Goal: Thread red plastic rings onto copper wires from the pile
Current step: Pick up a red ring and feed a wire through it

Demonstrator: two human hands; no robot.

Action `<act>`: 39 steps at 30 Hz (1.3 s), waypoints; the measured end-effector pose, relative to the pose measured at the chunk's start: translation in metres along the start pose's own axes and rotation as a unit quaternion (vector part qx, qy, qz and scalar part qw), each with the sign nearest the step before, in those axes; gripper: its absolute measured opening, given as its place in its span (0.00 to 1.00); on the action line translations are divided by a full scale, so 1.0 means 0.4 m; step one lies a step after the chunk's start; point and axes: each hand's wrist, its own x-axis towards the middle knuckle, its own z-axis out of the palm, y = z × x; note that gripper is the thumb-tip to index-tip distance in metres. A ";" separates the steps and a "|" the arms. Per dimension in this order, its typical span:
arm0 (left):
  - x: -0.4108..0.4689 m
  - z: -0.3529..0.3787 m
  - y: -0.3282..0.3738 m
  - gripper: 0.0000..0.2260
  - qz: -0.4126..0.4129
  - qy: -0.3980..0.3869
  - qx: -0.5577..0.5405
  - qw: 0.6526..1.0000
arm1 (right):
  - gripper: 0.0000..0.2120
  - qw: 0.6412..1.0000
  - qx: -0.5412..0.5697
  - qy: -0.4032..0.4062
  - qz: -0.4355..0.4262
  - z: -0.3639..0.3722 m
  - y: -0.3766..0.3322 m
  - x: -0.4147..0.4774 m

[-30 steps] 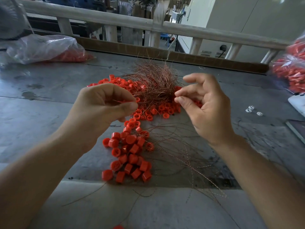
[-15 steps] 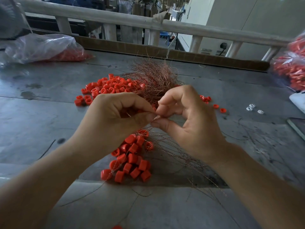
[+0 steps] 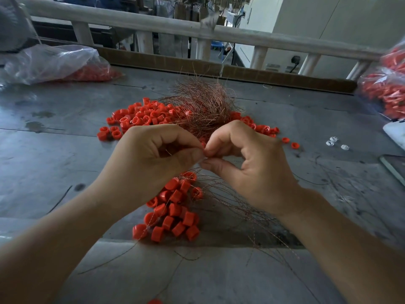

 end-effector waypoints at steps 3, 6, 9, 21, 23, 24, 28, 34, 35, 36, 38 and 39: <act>-0.001 0.002 -0.002 0.03 -0.003 -0.009 0.029 1.000 | 0.09 1.000 -0.008 -0.009 0.000 0.002 0.000 -0.001; -0.001 0.005 -0.008 0.05 -0.013 -0.012 0.030 0.999 | 0.08 0.999 -0.035 -0.016 0.000 0.001 0.003 -0.001; 0.001 0.003 -0.006 0.07 -0.026 0.017 -0.014 0.999 | 0.05 0.996 -0.088 0.010 -0.012 -0.010 0.003 0.001; -0.001 0.007 0.013 0.15 -0.075 0.006 -0.190 0.979 | 0.02 0.982 -0.146 0.116 -0.038 -0.043 -0.013 0.009; 0.000 0.005 0.012 0.15 -0.075 0.007 -0.218 0.973 | 0.02 0.982 -0.144 0.116 -0.041 -0.043 -0.017 0.011; 0.001 0.004 0.011 0.13 -0.073 0.005 -0.224 0.972 | 0.02 0.982 -0.142 0.115 -0.041 -0.044 -0.018 0.011; 0.002 0.001 0.009 0.10 -0.073 -0.008 -0.226 0.971 | 0.02 0.986 -0.134 0.089 -0.045 -0.046 -0.027 0.011; 0.001 0.005 0.014 0.12 -0.078 -0.012 -0.250 0.965 | 0.02 0.988 -0.145 0.049 -0.025 -0.035 -0.029 0.009; 0.001 0.006 0.014 0.13 -0.078 -0.011 -0.254 0.964 | 0.02 0.988 -0.146 0.047 -0.021 -0.035 -0.029 0.009; 0.001 0.006 0.014 0.13 -0.077 -0.010 -0.256 0.963 | 0.02 0.988 -0.146 0.044 -0.017 -0.035 -0.030 0.008; 0.000 0.009 0.015 0.13 -0.075 -0.011 -0.263 0.962 | 0.03 0.989 -0.144 0.040 -0.006 -0.034 -0.032 0.006; -0.001 0.008 0.016 0.13 -0.075 -0.010 -0.267 0.961 | 0.02 0.989 -0.144 0.039 0.000 -0.033 -0.034 0.006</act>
